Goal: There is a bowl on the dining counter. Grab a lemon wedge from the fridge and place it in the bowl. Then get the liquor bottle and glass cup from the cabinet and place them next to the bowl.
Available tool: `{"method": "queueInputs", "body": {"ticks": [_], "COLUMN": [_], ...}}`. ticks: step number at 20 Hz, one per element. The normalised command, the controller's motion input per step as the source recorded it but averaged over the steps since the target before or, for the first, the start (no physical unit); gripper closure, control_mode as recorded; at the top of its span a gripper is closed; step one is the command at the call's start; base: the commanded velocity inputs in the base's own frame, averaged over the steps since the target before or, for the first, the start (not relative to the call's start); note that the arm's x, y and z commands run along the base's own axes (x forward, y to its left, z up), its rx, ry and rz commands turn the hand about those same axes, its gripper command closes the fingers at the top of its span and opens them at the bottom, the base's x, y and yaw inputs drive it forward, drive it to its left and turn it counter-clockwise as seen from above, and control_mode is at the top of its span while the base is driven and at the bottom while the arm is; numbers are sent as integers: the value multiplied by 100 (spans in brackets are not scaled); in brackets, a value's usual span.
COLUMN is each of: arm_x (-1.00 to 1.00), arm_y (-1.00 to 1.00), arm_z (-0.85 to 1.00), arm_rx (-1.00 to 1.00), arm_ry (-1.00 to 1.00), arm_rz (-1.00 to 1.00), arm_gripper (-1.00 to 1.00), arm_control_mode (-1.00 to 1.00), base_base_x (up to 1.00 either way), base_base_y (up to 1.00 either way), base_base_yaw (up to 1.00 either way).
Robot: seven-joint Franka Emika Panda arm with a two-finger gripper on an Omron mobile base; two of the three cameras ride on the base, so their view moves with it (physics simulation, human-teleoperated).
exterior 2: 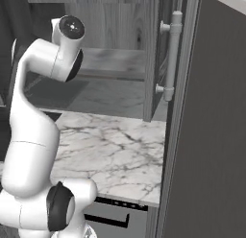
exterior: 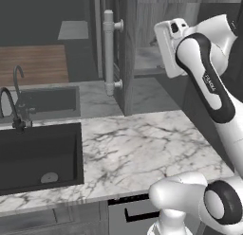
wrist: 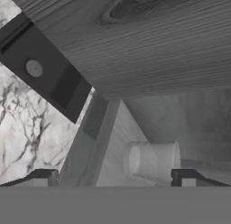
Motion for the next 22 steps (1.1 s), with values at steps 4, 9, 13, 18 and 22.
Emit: {"method": "queueInputs", "body": {"ticks": [4, 9, 13, 18, 22], "arm_x": [51, 30, 13, 20, 23], "arm_y": [14, 10, 10, 13, 9], "arm_z": [-12, 0, 0, 0, 0], "arm_rx": [-5, -6, -8, -6, -3], "arm_ry": [0, -6, -9, -5, -2], "arm_rz": [1, 0, 0, 0, 0], "arm_gripper": [-100, -100, -100, -100, -100], "arm_control_mode": [-100, -100, -100, -100, -100], "base_base_x": [0, 0, 0, 0, 0], "base_base_y": [0, 0, 0, 0, 0], "base_base_yaw": [0, 0, 0, 0, 0]}}
